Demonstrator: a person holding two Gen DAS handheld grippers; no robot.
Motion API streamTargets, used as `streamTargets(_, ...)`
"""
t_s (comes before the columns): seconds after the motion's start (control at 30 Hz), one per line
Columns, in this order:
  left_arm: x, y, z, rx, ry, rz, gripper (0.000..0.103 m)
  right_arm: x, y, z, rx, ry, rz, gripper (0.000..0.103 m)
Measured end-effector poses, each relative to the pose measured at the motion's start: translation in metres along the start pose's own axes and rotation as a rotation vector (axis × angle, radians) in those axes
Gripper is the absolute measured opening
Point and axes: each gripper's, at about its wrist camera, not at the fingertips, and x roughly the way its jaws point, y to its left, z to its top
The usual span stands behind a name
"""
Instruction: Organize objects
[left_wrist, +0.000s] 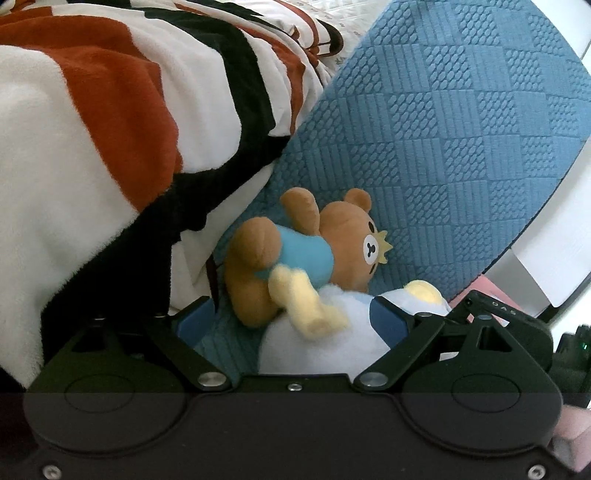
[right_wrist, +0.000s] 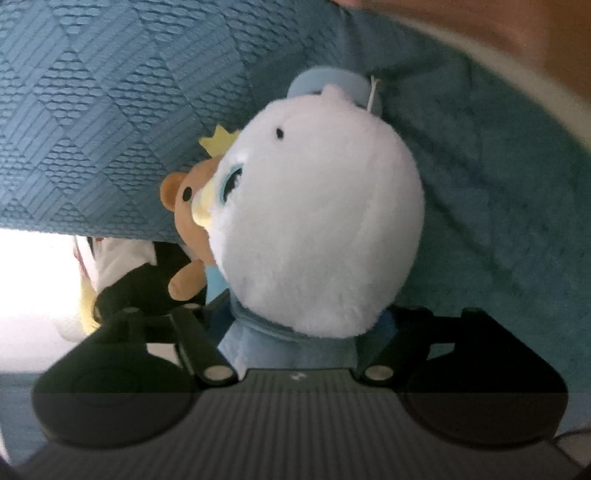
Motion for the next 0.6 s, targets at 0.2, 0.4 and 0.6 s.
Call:
streamTargets(0.2, 0.005, -0.004, 0.0, 0.021, 0.006, 0.019, 0.09, -0.03, 0.018, 0.021, -0.235, -0.024, -0.092, 0.067)
streamTargets(0.4, 0.016, -0.014, 0.003, 0.055, 0.008, 0.062, 0.092, -0.051, 0.027, 0.036, -0.476, -0.038, -0.197, 0.064)
streamTargets(0.6, 0.038, -0.019, 0.008, 0.114, 0.023, 0.121, 0.092, -0.043, 0.024, 0.033, -0.491, -0.015, -0.231, 0.072)
